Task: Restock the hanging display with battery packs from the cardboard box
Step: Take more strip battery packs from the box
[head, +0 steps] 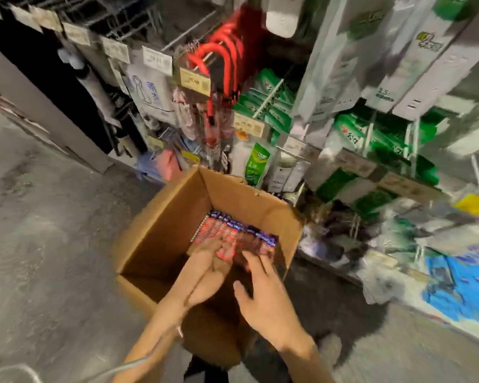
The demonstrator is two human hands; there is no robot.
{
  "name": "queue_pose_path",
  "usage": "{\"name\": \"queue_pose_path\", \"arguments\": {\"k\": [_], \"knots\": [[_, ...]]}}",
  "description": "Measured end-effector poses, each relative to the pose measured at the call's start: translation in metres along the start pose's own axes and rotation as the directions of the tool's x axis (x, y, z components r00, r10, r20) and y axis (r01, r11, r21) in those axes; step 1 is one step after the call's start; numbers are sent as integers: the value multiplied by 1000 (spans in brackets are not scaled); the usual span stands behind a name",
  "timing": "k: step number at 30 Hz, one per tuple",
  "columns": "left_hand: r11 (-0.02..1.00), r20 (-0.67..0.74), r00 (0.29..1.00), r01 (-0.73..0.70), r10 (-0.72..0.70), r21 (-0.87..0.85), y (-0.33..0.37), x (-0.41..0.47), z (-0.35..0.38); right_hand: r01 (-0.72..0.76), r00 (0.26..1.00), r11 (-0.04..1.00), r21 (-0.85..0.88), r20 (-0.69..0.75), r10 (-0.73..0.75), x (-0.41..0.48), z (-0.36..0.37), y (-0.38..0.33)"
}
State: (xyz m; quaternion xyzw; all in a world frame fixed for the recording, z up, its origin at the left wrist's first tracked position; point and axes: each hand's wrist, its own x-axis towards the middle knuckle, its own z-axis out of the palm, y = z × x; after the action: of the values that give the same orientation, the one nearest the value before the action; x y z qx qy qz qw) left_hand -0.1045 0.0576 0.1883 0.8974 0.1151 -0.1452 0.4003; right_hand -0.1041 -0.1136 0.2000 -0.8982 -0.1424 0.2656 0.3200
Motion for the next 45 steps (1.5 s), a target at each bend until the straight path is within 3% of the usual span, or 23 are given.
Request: {"name": "queue_pose_path", "arguments": {"k": [4,8,11,15,18,22,28,33,38,45], "knots": [[979,153,978,120,-145,166,-82,69,-6,-133,991,991,-7,0,133,46,61,-18],[953,193,935,277,-297,126,-151,138,24,-258,963,966,-24,76,259,84,96,-11],[938,272,899,319,-344,134,-195,179,58,-318,943,948,-20,94,318,106,117,-1],[858,225,859,366,-460,360,-219,206,90,-360,921,933,-20,153,359,129,140,12],[816,168,893,288,-418,502,-226,207,115,-388,910,922,0,161,383,139,152,20],[811,10,886,420,-464,406,-234,212,130,-442,890,896,48,144,432,145,168,28],[786,-6,920,339,-393,518,-241,227,126,-488,860,871,54,202,469,150,186,34],[682,47,946,196,-320,705,-245,237,127,-521,837,851,65,234,494,144,193,36],[765,24,932,281,-361,580,-241,245,124,-525,848,829,194,205,489,142,181,33],[657,-32,966,198,-256,728,-242,247,125,-443,894,844,302,84,439,137,153,25]]}}
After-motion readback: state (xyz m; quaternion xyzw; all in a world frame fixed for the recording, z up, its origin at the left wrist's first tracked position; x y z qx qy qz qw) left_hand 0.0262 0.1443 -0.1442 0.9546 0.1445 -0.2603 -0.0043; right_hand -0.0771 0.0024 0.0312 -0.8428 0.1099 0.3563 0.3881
